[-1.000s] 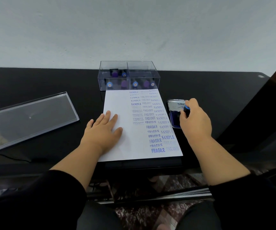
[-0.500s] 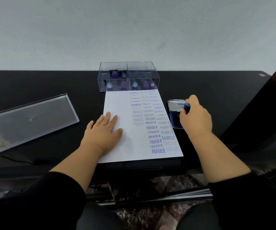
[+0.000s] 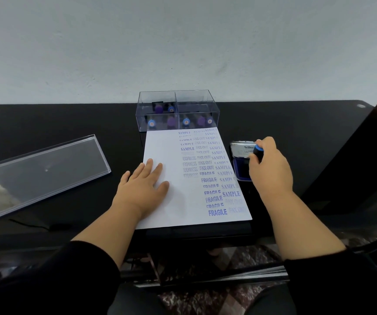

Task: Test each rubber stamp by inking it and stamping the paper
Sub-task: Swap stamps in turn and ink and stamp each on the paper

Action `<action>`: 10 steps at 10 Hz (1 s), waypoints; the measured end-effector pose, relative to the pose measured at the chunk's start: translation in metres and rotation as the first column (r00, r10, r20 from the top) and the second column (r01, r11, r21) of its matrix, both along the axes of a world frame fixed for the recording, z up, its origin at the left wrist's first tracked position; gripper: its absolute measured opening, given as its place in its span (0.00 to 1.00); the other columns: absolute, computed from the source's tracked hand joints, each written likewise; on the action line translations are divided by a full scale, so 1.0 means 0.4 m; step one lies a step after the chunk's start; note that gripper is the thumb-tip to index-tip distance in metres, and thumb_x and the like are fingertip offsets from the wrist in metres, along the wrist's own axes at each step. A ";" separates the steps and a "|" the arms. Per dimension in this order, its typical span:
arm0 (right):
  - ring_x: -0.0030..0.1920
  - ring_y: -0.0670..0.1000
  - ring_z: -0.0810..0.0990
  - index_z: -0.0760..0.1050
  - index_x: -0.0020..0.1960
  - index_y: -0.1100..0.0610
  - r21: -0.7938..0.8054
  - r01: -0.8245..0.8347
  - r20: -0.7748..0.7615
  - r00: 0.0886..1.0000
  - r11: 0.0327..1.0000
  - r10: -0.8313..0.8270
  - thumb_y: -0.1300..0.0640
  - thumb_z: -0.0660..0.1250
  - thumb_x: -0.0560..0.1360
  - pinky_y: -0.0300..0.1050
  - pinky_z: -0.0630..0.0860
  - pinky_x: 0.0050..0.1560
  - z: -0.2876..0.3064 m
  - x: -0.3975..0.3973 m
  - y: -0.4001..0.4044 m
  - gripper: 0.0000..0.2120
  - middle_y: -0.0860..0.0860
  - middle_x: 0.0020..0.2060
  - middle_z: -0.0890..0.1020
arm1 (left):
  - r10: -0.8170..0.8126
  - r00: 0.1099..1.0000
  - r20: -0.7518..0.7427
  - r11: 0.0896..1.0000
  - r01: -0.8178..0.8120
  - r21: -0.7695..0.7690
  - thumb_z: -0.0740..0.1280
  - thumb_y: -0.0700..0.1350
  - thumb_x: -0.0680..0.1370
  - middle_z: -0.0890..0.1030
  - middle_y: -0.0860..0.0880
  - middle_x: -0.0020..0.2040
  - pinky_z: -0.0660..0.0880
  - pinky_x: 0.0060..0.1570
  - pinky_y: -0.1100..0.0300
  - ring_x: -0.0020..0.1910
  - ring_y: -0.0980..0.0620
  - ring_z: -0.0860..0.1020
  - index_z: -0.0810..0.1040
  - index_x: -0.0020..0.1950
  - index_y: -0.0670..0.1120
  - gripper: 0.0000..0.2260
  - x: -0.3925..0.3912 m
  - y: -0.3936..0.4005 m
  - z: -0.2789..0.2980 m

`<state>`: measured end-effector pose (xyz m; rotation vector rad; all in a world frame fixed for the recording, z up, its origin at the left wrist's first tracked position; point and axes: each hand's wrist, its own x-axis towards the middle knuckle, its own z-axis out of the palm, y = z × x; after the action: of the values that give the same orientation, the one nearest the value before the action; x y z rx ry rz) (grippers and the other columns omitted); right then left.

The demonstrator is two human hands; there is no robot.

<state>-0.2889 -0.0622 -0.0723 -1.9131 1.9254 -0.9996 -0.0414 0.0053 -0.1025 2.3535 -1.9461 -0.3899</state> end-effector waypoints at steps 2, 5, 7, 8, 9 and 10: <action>0.41 0.53 0.76 0.68 0.58 0.54 -0.050 -0.063 0.025 0.998 0.997 0.064 0.58 0.61 0.78 0.49 0.74 0.38 0.021 0.025 0.019 0.09 0.53 0.52 0.79 | 0.002 1.000 0.001 1.000 -0.002 -0.002 0.47 0.58 0.82 0.41 0.55 0.78 0.38 0.74 0.54 0.77 0.57 0.41 0.45 0.78 0.56 0.25 -0.001 0.000 0.003; 0.48 0.53 0.79 0.69 0.56 0.57 -0.044 -0.212 0.036 0.976 0.976 0.214 0.57 0.63 0.78 0.49 0.76 0.44 0.023 0.098 0.053 0.08 0.50 0.56 0.79 | 0.002 1.000 -0.020 1.000 -0.002 -0.018 0.47 0.58 0.82 0.41 0.55 0.78 0.38 0.74 0.54 0.77 0.57 0.41 0.46 0.78 0.57 0.25 -0.001 -0.001 0.003; 0.46 0.52 0.78 0.69 0.57 0.55 -0.032 -0.312 -0.008 0.950 0.949 0.312 0.55 0.63 0.77 0.42 0.70 0.39 0.005 0.149 0.063 0.10 0.48 0.56 0.79 | -0.001 1.000 -0.014 1.000 0.000 -0.015 0.47 0.58 0.82 0.42 0.55 0.78 0.38 0.74 0.54 0.77 0.57 0.42 0.46 0.78 0.57 0.25 0.002 -0.005 0.001; 0.47 0.52 0.78 0.69 0.58 0.55 -0.022 -0.352 -0.019 0.936 0.936 0.352 0.55 0.64 0.77 0.45 0.73 0.42 -0.002 0.173 0.070 0.11 0.48 0.54 0.79 | 0.000 1.000 -0.013 1.000 0.000 -0.014 0.47 0.58 0.82 0.41 0.55 0.78 0.38 0.74 0.54 0.77 0.57 0.41 0.46 0.78 0.57 0.25 0.003 -0.007 -0.003; 0.46 0.54 0.79 0.69 0.56 0.55 -0.001 -0.380 -0.044 0.924 0.925 0.380 0.54 0.64 0.77 0.49 0.75 0.45 -0.012 0.190 0.070 0.09 0.50 0.54 0.80 | 0.001 1.000 -0.016 1.000 -0.001 -0.018 0.47 0.58 0.82 0.41 0.55 0.78 0.38 0.74 0.54 0.76 0.57 0.41 0.46 0.78 0.57 0.25 0.003 -0.007 -0.004; 0.46 0.54 0.78 0.69 0.57 0.54 0.032 -0.395 -0.068 0.916 0.918 0.396 0.54 0.63 0.77 0.46 0.73 0.44 -0.021 0.198 0.071 0.10 0.49 0.53 0.80 | 0.001 1.000 -0.014 1.000 -0.002 -0.020 0.47 0.58 0.82 0.41 0.55 0.78 0.37 0.73 0.54 0.76 0.57 0.41 0.46 0.78 0.57 0.25 0.004 -0.005 -0.005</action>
<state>-0.2098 -0.0339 -0.0809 -2.2337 1.4797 -0.7960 -0.0398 0.0034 -0.1044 2.3337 -1.9330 -0.3835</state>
